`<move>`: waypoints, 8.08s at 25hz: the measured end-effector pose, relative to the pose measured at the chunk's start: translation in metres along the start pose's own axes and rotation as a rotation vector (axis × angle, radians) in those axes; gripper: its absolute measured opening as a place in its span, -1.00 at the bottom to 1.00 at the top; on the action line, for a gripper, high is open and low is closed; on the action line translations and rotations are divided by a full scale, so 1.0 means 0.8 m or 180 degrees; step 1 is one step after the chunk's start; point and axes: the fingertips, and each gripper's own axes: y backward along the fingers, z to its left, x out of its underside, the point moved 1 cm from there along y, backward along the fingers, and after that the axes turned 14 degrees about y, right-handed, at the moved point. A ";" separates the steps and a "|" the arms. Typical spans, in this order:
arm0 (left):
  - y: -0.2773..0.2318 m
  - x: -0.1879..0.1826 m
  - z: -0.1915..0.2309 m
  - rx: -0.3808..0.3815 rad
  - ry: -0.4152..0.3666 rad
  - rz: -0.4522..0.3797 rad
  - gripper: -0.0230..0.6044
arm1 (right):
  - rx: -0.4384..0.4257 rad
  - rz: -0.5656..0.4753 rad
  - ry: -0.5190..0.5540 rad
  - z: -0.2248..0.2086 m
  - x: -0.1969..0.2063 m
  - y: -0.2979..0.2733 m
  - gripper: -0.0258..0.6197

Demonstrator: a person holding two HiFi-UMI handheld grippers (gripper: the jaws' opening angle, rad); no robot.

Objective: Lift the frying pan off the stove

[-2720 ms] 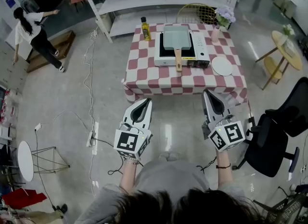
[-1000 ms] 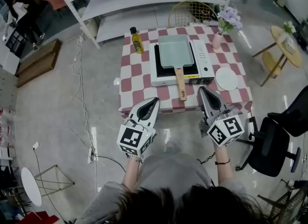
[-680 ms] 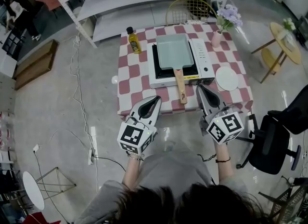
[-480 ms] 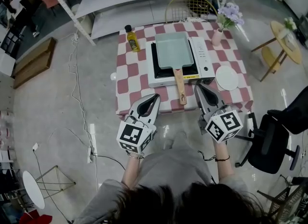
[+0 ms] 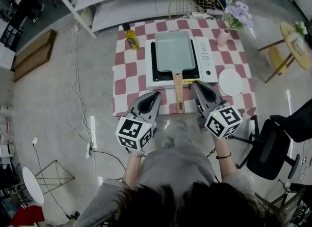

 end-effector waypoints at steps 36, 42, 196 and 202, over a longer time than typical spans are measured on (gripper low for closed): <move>-0.064 0.037 0.015 -0.0198 0.1198 0.0711 -0.83 | -0.0736 0.0491 -0.1165 -0.047 0.056 -0.063 -0.85; -0.071 0.040 0.015 0.0012 0.1391 0.0817 -0.83 | -0.0742 0.0527 -0.1418 -0.044 0.062 -0.073 -0.84; -0.102 -0.053 -0.089 0.1671 0.1332 0.1022 -0.31 | -0.1862 -0.0027 -0.2520 -0.014 -0.066 -0.129 -0.26; -0.102 -0.064 -0.094 0.1715 0.1236 0.0980 -0.31 | -0.1875 -0.0093 -0.2469 -0.016 -0.079 -0.128 -0.26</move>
